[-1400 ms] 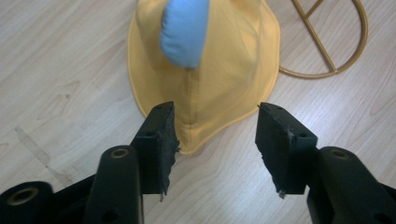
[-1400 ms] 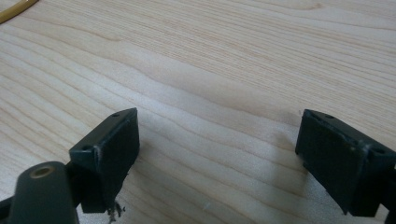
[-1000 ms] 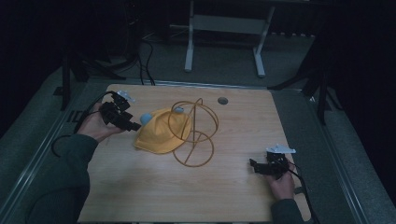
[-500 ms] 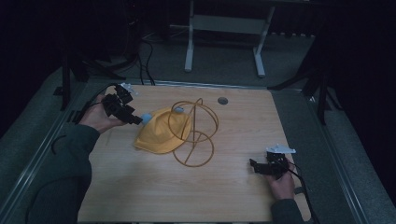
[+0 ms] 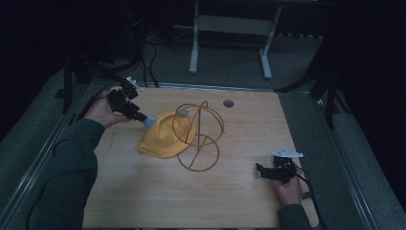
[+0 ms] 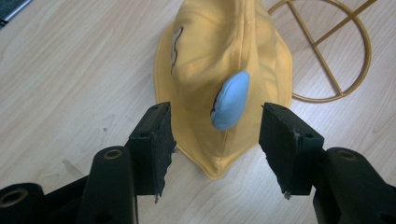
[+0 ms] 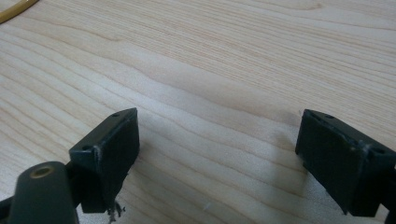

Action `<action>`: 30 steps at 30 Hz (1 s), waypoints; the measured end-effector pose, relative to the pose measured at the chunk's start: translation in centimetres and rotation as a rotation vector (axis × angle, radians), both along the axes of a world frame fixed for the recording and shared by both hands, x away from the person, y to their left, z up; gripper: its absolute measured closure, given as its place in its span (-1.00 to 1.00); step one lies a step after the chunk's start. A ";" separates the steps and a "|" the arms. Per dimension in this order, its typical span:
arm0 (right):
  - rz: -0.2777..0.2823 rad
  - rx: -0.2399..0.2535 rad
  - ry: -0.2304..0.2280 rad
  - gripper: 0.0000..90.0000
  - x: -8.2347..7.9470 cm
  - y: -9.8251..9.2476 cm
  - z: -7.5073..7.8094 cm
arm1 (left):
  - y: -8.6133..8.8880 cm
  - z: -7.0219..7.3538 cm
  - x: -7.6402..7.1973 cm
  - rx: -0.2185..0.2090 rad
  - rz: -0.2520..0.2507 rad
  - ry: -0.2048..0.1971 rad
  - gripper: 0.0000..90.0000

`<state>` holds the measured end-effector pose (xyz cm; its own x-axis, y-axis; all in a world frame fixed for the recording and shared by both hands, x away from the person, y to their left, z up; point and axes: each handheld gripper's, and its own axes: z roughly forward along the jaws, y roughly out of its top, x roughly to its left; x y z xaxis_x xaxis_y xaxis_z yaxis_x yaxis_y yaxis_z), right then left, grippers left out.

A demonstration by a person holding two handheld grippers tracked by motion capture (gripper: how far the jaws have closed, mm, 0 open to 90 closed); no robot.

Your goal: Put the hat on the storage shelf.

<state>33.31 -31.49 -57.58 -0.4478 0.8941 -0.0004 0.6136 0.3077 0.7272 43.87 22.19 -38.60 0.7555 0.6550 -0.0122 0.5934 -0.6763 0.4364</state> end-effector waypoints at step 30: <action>0.003 -0.001 -0.001 -0.70 0.0 0.0 0.0 | -6.6 -0.3 3.3 0.139 -0.053 0.038 0.08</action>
<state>33.35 -31.49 -57.58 -0.4504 0.8928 -0.0016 0.6120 0.3101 0.7275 47.12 15.58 -38.92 0.7897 0.6117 0.0465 0.5696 -0.7593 0.3147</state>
